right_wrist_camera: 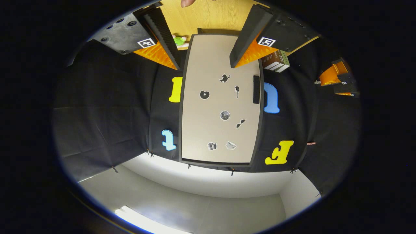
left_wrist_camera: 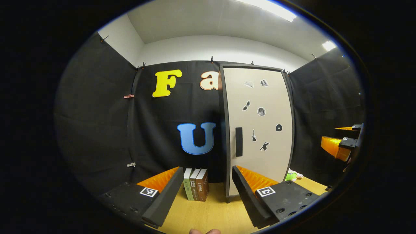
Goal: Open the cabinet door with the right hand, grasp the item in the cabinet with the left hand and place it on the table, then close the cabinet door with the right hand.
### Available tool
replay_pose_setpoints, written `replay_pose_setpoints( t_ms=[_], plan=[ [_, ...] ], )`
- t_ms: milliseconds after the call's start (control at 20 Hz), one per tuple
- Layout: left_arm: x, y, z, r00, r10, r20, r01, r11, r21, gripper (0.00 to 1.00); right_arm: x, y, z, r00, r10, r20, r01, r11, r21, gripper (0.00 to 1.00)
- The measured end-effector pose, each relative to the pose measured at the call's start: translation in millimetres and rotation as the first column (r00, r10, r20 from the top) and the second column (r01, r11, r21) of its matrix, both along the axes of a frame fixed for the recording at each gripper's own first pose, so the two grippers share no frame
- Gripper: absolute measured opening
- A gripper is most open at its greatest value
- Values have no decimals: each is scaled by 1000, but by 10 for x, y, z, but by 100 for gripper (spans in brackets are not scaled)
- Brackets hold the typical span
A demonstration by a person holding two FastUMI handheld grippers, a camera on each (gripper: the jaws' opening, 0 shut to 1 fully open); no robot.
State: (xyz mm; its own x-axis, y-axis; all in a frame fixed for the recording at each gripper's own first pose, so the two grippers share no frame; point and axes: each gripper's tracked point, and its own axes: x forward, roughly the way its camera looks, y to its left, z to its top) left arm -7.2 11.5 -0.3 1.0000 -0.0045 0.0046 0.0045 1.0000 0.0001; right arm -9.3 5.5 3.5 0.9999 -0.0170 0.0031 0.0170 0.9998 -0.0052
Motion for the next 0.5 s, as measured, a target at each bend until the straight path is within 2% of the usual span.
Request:
replay_pose_setpoints(
  t_ms=[500],
  plan=[
    [-12,210,6,1000,20,11,-20,1000,5,94,73,180,-28,1000,18,-1,-18,1000,-2,98]
  ],
)
